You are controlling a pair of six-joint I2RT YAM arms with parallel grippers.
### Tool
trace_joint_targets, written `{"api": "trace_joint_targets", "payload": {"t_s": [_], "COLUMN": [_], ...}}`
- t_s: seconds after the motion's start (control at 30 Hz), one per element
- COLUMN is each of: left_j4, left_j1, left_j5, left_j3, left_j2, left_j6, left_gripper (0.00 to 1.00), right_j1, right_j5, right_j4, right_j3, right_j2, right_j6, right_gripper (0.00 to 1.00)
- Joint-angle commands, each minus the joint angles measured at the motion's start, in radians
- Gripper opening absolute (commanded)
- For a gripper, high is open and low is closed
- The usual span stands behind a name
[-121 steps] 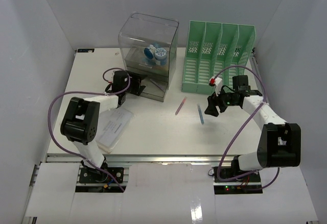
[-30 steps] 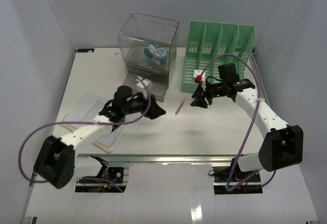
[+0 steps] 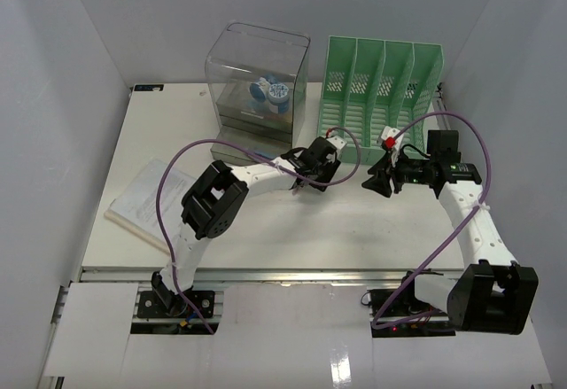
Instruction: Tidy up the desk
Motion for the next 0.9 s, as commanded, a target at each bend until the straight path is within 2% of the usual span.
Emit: {"api": "trace_joint_targets", "payload": {"t_s": [0.0,0.17,0.4,0.87], "left_j4": [-0.009,0.006,0.007,0.006], "left_j1": [-0.001,-0.004,-0.005,-0.002], "left_j5": [-0.022,-0.072,-0.182,-0.337], "left_j3": [-0.026,-0.064,-0.131,-0.122], "left_j2": [-0.083,-0.148,-0.208,-0.152], "left_j6": [0.026,0.048,0.085,0.188], "left_gripper": [0.56,0.57,0.64,0.69], "right_j1": [-0.013,-0.013,-0.013,-0.014], "right_j5": [-0.019,-0.012,-0.011,-0.007], "right_j4": [0.006,0.006,0.003,-0.013], "right_j3": [-0.001,-0.001,-0.002,0.000], "right_j2": [0.015,0.025,0.033,0.049], "right_j6": [0.001,-0.001,-0.004,-0.020], "right_gripper": [0.53,0.53,0.53,0.54]}}
